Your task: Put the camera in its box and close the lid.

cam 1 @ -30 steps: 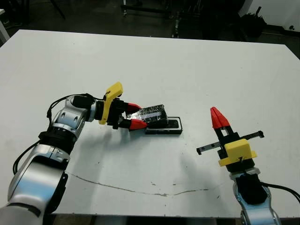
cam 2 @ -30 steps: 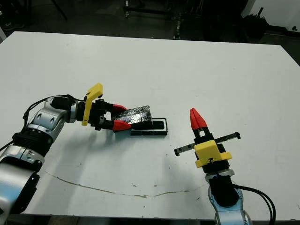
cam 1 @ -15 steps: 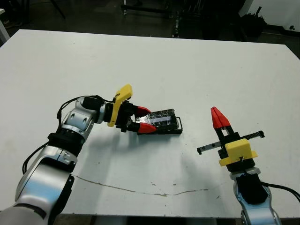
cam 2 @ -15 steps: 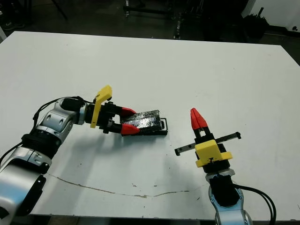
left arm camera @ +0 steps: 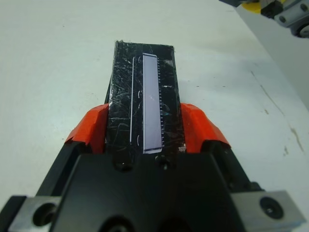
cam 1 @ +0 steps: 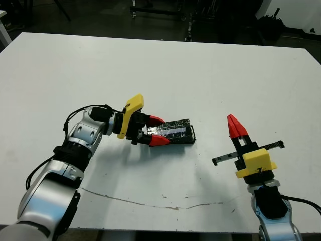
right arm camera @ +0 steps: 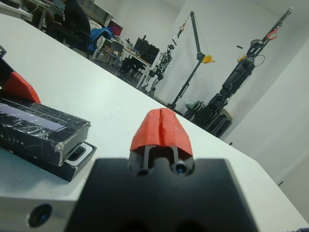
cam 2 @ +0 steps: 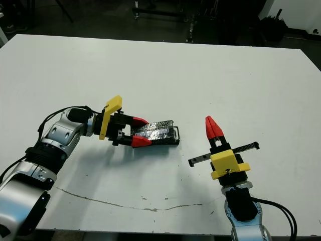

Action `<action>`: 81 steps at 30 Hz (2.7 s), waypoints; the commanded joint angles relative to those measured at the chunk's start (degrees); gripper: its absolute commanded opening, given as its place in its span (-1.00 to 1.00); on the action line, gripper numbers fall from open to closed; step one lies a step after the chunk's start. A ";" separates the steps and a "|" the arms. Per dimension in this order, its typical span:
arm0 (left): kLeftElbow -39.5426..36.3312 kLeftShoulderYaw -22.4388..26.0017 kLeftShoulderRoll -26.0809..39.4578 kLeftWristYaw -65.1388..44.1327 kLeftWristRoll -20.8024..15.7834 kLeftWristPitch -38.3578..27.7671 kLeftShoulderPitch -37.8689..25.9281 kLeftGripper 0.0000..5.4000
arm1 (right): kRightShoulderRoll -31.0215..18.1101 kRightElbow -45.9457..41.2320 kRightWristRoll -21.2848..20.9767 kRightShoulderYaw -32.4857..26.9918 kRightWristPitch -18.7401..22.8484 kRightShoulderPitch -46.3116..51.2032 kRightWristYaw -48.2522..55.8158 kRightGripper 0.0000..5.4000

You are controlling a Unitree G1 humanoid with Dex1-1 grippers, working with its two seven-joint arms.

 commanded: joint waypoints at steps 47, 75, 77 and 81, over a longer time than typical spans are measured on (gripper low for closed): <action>31.08 -0.10 -0.69 -4.83 7.39 -7.59 -15.40 0.16 | -1.94 0.89 2.23 -1.19 -0.55 0.59 1.52 -1.00; 30.98 6.17 0.49 -7.17 6.76 -6.57 -10.44 0.16 | -3.31 0.64 3.65 -2.61 -0.33 0.39 3.32 -1.00; 31.05 6.31 0.19 -7.18 6.72 -6.38 -10.34 0.16 | -3.30 0.80 3.80 -2.62 -0.42 0.34 3.44 -1.00; 30.98 6.44 -0.76 -7.03 6.68 -6.67 -10.02 0.16 | -3.37 1.04 3.99 -2.71 -0.54 0.42 3.50 -1.00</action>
